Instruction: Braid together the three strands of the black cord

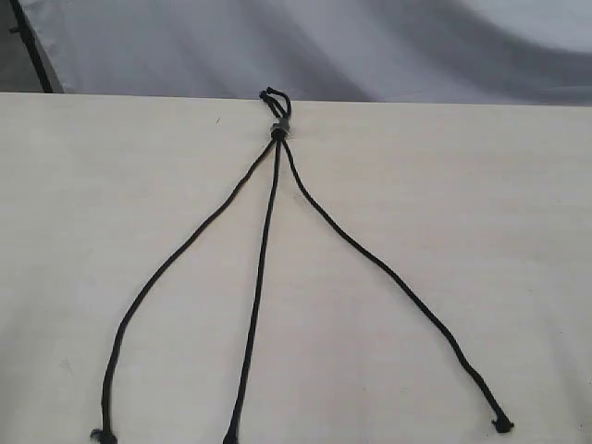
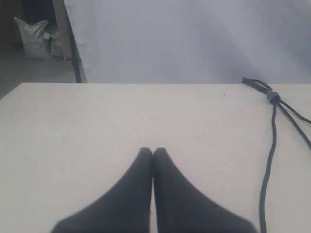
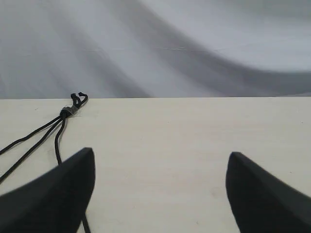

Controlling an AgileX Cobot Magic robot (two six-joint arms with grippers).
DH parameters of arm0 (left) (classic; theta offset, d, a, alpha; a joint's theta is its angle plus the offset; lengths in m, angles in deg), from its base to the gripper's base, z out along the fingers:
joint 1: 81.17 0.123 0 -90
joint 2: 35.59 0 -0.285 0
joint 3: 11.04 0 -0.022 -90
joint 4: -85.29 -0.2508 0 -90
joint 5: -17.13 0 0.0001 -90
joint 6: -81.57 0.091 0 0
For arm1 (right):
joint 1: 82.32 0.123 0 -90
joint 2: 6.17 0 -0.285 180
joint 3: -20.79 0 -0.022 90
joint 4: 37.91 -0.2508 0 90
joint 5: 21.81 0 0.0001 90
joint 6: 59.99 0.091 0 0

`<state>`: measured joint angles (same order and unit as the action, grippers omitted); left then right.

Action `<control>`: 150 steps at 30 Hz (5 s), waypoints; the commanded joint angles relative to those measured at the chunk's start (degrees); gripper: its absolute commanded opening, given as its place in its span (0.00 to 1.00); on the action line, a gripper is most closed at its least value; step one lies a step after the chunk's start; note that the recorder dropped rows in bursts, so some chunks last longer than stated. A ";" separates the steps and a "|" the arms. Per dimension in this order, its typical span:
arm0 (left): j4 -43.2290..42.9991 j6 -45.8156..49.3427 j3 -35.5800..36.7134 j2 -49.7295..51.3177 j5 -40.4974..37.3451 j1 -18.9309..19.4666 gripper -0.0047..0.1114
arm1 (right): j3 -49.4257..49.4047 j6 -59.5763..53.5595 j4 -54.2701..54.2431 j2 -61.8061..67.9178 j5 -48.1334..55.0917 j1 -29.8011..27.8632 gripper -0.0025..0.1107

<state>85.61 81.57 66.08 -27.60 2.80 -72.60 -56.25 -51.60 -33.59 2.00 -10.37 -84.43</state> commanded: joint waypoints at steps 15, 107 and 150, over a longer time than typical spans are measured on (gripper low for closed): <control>-0.32 0.00 0.10 -0.20 -0.26 -0.49 0.05 | -0.18 -0.02 0.87 -0.38 -3.76 -0.27 0.65; -18.28 -35.22 -11.66 56.51 28.03 -0.47 0.04 | 73.17 6.45 13.84 107.77 35.29 44.01 0.03; -18.28 -36.39 -11.66 56.51 28.07 -0.47 0.04 | 74.89 -23.64 -13.51 109.90 39.15 36.04 0.03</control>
<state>67.53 45.54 54.63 28.97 30.41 -72.65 17.53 -74.97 -50.05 116.21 28.54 -47.88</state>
